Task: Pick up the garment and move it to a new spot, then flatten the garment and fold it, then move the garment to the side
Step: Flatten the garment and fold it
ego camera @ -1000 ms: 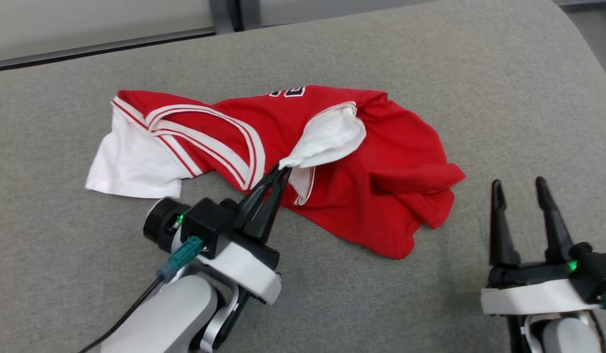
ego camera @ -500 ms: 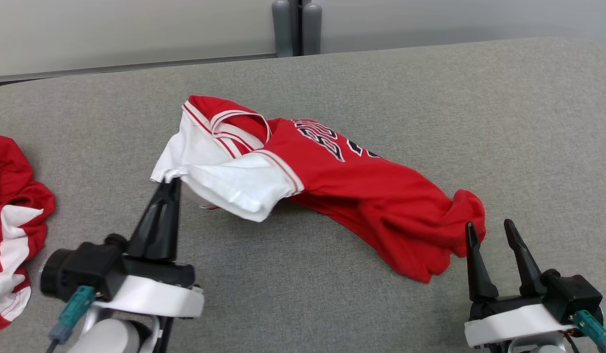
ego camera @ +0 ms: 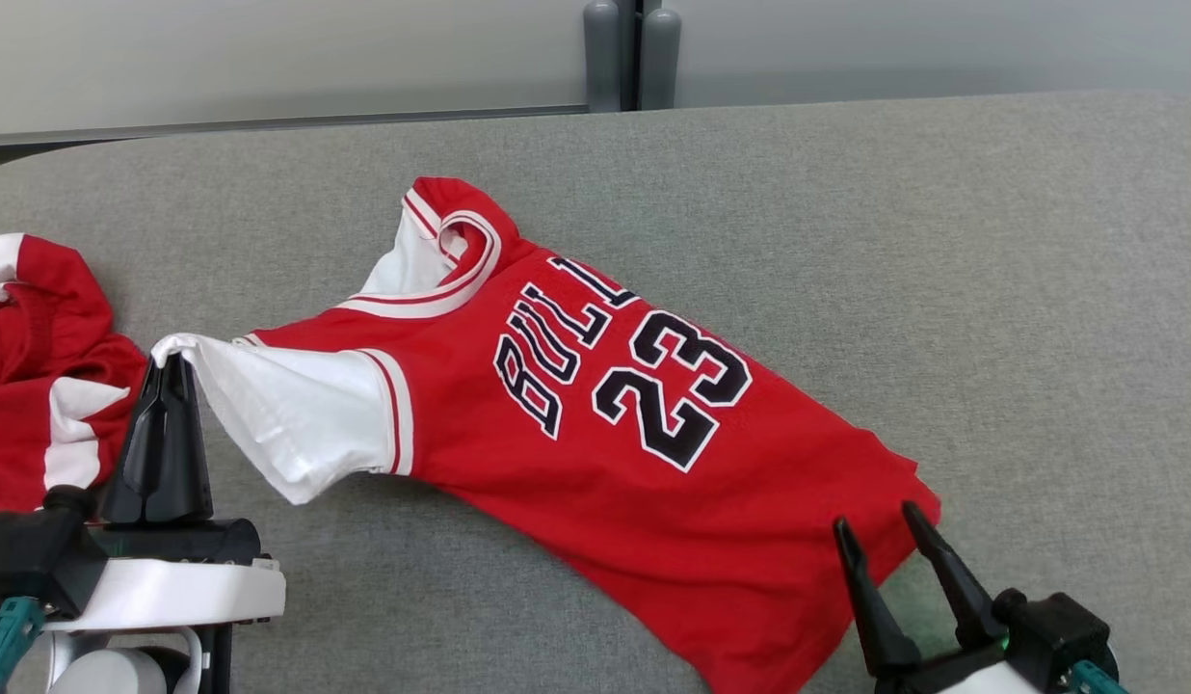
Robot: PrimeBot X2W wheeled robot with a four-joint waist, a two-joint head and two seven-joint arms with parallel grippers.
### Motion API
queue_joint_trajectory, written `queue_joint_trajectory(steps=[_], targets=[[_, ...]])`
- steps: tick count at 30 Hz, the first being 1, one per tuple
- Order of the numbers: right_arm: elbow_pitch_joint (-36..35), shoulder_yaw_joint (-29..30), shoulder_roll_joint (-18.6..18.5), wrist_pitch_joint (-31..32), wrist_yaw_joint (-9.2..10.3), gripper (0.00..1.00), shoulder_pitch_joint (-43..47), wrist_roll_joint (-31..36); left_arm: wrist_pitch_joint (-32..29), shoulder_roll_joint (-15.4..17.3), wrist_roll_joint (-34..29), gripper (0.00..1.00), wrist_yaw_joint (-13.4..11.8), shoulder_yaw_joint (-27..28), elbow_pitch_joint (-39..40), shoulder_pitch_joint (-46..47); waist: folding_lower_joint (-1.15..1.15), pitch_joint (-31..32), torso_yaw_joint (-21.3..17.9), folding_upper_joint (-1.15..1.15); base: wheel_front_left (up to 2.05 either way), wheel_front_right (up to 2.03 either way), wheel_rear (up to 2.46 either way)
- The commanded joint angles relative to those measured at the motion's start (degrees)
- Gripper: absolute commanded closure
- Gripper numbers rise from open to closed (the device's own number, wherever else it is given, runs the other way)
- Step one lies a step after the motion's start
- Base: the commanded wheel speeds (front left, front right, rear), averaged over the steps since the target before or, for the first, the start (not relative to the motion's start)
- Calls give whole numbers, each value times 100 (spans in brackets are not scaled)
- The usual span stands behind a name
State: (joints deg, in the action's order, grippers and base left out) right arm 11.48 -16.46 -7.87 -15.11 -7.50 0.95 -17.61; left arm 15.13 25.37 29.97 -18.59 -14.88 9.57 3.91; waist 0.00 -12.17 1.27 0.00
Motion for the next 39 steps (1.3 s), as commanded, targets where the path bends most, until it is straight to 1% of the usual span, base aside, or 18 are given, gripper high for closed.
queue_joint_trajectory(steps=[1, 5, 9, 12, 15, 18, 21, 24, 27, 29, 30, 32, 33, 37, 39], targets=[[-82, -92, -133, -6, 2, 0, 66, -53, 2, -20, -62, 100, 45, 66, -13, 10, 0, -12, 30, 0, 0, 0, 0], [-516, -596, -624, -6, 2, 0, 427, -313, 2, -166, -173, 100, 245, 205, -65, 151, 0, -106, 103, 0, 0, 0, 0], [-767, -1488, -1361, -7, 3, 0, 625, -691, 2, -237, -248, 100, 477, 462, -153, 350, 0, -286, 104, 0, 0, 0, 0], [-697, -2171, -1823, 25, 2, 0, 458, -1147, 2, -315, -309, 100, 641, 631, -239, 586, 0, -482, 99, 0, 0, 0, 0], [-674, -2702, -2119, 167, 2, 0, 132, -1620, 2, -350, -395, 100, 798, 729, -337, 851, 0, -710, 138, 0, 0, 0, 0], [-690, -3249, -2266, 413, 2, 0, -126, -2130, 1, -371, -494, 100, 922, 750, -420, 1099, 0, -889, 182, 0, 0, 0, 0], [-668, -3635, -2316, 551, 2, 0, -396, -2583, 2, -390, -561, 100, 1008, 762, -507, 1280, 0, -1012, 197, 0, 0, 0, 0], [-496, -3795, -2277, 468, 3, 0, -686, -2861, 2, -442, -620, 100, 1079, 737, -601, 1429, 0, -1069, 210, 0, 0, 0, 0], [-167, -3769, -2166, 331, 16, 0, -944, -3030, 2, -490, -660, 100, 1142, 702, -690, 1558, 0, -1083, 214, 0, 0, 0, 0], [-1, -3690, -2056, 197, 23, 73, -1115, -3122, 2, -515, -688, 100, 1173, 694, -738, 1619, 0, -1075, 204, 0, 0, 0, 0], [51, -3609, -2025, 138, 23, 100, -1177, -3153, 2, -521, -697, 100, 1194, 695, -752, 1653, 0, -1068, 196, 0, 0, 0, 0], [125, -3401, -2021, 63, 23, 100, -1288, -3047, 2, -532, -724, 100, 1209, 717, -759, 1703, 0, -1029, 175, 0, 0, 0, 0], [75, -3191, -1997, 43, 23, 100, -1309, -2992, 2, -531, -742, 100, 1230, 740, -743, 1711, 0, -1007, 161, 0, 0, 0, 0], [-462, -2282, -1918, -7, 3, 100, -1446, -2587, 2, -564, -819, 100, 1292, 818, -651, 1751, 0, -880, 97, 0, 0, 0, 0], [-608, -1930, -2019, -6, 1, 100, -1625, -2487, 2, -582, -841, 100, 1318, 845, -602, 1790, 0, -813, 73, 0, 0, 0, 0]])
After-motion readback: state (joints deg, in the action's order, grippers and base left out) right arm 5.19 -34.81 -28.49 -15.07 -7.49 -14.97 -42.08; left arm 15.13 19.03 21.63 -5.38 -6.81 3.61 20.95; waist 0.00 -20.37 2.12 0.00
